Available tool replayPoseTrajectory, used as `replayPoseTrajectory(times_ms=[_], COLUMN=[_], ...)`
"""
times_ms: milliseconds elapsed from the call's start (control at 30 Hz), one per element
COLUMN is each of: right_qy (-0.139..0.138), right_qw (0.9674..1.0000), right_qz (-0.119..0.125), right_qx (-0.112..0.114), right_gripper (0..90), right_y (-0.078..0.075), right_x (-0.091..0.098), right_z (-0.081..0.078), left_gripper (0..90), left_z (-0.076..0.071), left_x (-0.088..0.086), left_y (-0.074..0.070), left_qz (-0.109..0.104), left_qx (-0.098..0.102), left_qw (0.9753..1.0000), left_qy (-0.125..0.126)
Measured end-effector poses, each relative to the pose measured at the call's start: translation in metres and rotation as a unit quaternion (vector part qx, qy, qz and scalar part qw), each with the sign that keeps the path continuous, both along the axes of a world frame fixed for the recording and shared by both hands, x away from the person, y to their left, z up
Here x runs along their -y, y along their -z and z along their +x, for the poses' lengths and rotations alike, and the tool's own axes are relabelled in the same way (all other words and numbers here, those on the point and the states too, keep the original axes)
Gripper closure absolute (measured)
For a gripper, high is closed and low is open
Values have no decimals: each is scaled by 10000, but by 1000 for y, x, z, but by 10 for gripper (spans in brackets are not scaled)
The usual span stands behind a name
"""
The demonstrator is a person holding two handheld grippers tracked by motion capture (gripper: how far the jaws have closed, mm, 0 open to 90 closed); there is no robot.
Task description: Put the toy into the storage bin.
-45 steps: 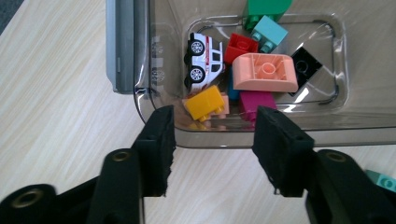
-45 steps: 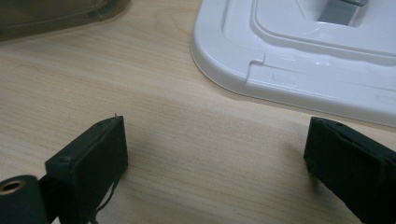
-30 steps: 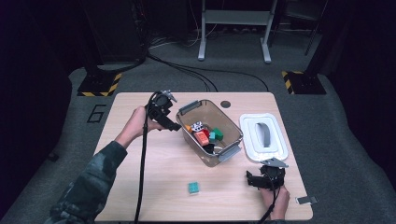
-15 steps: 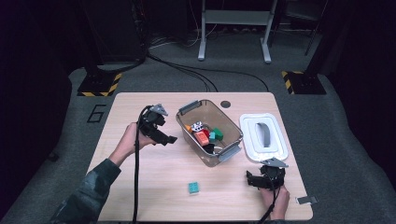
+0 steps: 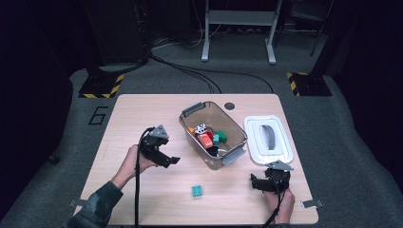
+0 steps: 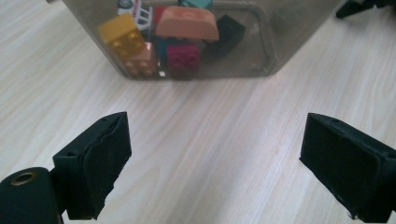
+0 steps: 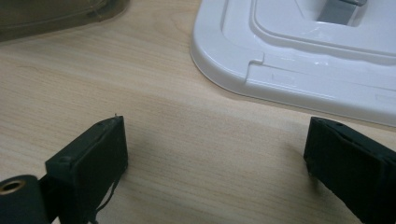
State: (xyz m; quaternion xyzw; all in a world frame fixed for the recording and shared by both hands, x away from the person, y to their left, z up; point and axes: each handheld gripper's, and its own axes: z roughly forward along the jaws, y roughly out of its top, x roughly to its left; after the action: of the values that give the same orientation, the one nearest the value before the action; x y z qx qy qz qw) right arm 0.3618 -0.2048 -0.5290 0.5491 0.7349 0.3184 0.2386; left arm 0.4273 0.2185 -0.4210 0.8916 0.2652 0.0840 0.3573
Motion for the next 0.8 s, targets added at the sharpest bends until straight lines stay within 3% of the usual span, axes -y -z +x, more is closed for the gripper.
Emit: replayPoseTrajectory(times_ms=[133, 333, 433, 600, 800], right_qy=[10, 32, 30, 52, 47], right_qw=[10000, 10000, 10000, 10000, 10000], right_qz=[0, -10, -2, -4, -3], right_qx=[-1, -1, -3, -10, -8], right_gripper=[52, 51, 51, 51, 51], right_y=[0, 0, 0, 0, 0], right_x=[0, 0, 0, 0, 0], right_z=[0, 0, 0, 0, 0], left_gripper=[85, 88, 94, 96, 98], left_z=[-11, -23, -28, -38, -51], left_x=[-2, 0, 2, 11, 22], left_y=[12, 25, 30, 42, 61], left_qz=[-266, -290, -413, -430, -432], left_qx=[-4, 18, 24, -39, 50], left_qw=[9996, 9995, 9991, 9989, 9984], left_qy=[7, 98, 97, 201, 353])
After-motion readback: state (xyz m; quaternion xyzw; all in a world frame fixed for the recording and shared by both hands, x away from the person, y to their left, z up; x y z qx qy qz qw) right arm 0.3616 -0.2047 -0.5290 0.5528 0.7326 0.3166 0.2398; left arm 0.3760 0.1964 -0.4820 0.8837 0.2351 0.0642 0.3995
